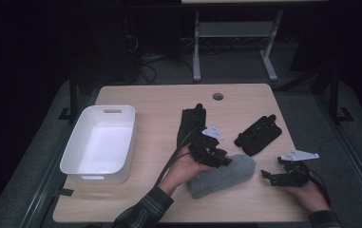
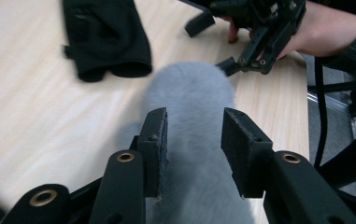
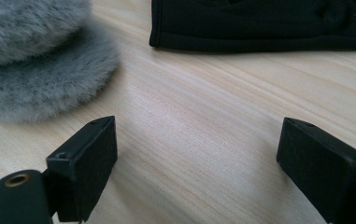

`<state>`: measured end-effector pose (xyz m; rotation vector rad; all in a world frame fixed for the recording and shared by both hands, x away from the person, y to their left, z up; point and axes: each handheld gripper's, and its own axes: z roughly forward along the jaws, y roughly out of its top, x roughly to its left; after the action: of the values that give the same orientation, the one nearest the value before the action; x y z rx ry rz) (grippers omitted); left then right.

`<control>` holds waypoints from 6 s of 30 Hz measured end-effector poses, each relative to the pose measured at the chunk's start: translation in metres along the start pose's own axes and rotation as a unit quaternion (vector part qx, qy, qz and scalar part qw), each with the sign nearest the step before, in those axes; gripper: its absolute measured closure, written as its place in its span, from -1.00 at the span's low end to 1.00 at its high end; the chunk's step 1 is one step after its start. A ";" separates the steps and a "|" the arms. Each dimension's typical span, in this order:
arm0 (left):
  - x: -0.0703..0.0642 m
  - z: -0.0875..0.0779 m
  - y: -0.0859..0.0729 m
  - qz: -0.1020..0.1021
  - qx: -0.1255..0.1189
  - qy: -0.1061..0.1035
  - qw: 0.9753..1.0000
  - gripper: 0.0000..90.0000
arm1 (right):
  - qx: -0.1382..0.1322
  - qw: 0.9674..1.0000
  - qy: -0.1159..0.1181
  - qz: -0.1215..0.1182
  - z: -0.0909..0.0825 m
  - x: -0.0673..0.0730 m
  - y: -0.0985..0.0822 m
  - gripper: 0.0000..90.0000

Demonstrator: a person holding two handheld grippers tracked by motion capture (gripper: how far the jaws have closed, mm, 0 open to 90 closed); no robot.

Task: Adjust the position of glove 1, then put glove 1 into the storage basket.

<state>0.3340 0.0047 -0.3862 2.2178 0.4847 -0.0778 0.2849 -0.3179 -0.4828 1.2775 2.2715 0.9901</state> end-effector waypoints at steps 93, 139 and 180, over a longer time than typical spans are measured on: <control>0.021 0.016 -0.028 0.016 0.109 -0.080 0.991 0.52 | -0.001 1.000 -0.002 0.001 0.000 -0.001 0.000 -0.73; 0.073 -0.140 -0.016 -0.045 0.027 0.029 0.998 0.52 | 0.001 1.000 -0.002 -0.001 0.000 0.000 0.000 -0.73; 0.116 -0.281 -0.108 -0.173 -0.036 0.168 0.970 0.52 | 0.001 1.000 -0.004 0.001 0.000 0.000 0.000 -0.73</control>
<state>0.3709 0.3159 -0.3096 2.0605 1.0435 0.1331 0.2856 -0.3178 -0.4828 1.2821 2.2658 0.9829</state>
